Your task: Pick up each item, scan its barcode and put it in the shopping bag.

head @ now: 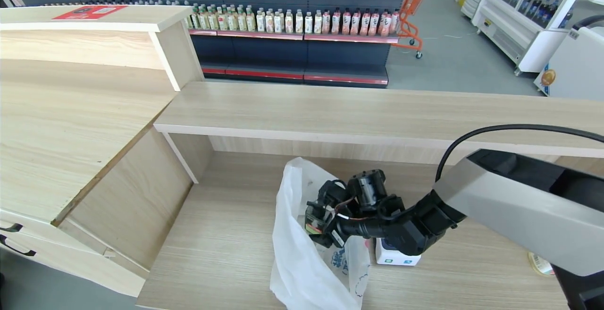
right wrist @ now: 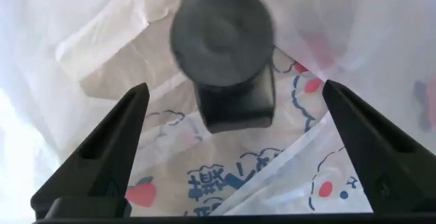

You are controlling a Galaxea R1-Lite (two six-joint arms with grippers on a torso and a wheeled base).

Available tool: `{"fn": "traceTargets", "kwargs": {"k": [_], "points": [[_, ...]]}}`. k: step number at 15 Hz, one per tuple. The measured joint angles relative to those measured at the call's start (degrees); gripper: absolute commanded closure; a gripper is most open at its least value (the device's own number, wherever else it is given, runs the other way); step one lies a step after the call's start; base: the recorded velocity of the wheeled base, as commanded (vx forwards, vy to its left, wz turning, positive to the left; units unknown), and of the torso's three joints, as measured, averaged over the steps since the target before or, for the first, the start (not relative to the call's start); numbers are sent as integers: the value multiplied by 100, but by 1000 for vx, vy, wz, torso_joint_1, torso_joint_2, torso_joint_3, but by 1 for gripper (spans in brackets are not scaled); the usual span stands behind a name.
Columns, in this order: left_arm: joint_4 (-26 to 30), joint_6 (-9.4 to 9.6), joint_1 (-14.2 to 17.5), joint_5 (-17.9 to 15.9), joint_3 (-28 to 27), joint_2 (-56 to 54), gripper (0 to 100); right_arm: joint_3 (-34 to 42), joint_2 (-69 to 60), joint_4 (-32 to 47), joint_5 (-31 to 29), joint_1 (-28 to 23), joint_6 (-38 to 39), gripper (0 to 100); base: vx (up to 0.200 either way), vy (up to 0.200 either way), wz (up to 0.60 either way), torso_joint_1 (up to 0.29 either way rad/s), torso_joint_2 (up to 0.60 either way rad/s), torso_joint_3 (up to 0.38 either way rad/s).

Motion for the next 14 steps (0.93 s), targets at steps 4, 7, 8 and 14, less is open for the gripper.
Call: {"fn": "traceTargets", "kwargs": {"k": [4,7,8,14], "points": [[0,0,-2,1,0,0,0,151,-590,202,22,-74,2122,0,0,0,0,0,0,0],[0,2,2,0,0,0,0,700,-1417,597,93,-223,3179,0,0,0,0,0,0,0],[0,2,2,0,0,0,0,936,-1801,739,139,-278,3360,0,0,0,0,0,0,0],[0,0,-2,0,0,0,0,2287,-5038,2758,-573,-833,1979,0,0,0,0,0,0,0]]}}
